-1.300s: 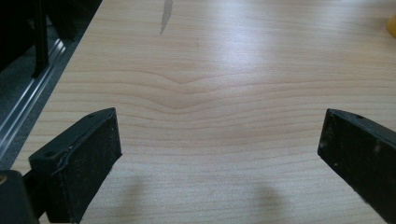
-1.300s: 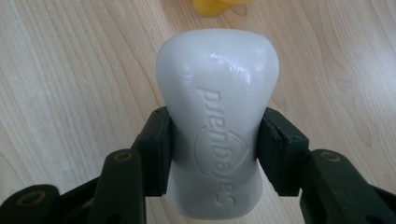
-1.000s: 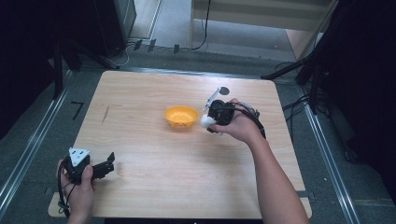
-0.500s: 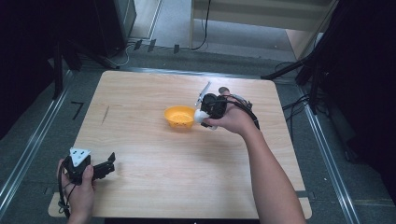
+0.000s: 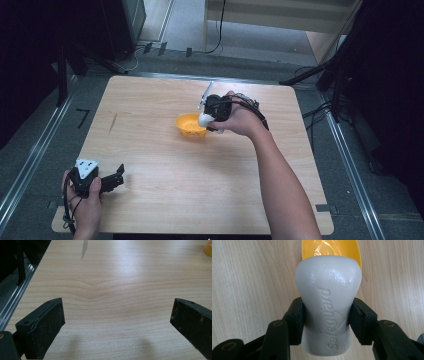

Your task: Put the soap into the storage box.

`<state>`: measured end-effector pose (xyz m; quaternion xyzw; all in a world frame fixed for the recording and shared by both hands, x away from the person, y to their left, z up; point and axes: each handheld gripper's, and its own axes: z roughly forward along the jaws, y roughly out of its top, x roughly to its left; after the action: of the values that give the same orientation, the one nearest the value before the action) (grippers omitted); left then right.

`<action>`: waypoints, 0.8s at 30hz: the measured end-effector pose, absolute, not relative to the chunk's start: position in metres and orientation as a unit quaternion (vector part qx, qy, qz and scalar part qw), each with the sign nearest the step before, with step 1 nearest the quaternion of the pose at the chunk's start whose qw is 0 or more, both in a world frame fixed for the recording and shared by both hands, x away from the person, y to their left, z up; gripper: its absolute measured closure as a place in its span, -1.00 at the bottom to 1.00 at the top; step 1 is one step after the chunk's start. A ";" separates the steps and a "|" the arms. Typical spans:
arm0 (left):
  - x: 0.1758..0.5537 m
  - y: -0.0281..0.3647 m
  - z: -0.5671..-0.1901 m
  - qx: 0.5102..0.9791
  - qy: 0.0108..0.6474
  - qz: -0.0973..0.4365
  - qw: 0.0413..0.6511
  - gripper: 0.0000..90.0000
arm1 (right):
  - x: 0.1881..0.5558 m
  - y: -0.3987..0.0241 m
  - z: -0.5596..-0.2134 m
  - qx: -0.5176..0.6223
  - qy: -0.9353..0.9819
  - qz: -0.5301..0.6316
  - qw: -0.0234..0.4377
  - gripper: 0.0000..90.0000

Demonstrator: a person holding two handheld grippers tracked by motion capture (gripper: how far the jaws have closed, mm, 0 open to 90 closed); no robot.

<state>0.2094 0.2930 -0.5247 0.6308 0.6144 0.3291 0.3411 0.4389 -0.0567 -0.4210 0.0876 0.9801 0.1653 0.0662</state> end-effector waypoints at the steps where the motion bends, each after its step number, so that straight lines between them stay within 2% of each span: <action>1: 0.209 0.293 -0.525 0.631 0.614 0.329 0.342 -1.00 | 0.439 -0.054 -0.421 0.087 0.981 0.163 0.064 0.14; 24: 0.207 0.289 -0.525 0.639 0.600 0.341 0.339 -1.00 | 0.460 -0.008 -0.423 0.044 0.987 0.143 0.057 0.14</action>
<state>0.2067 0.2891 -0.5246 0.6392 0.6005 0.3406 0.3390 0.4604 -0.0080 -0.4234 0.0444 0.9871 0.1431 0.0570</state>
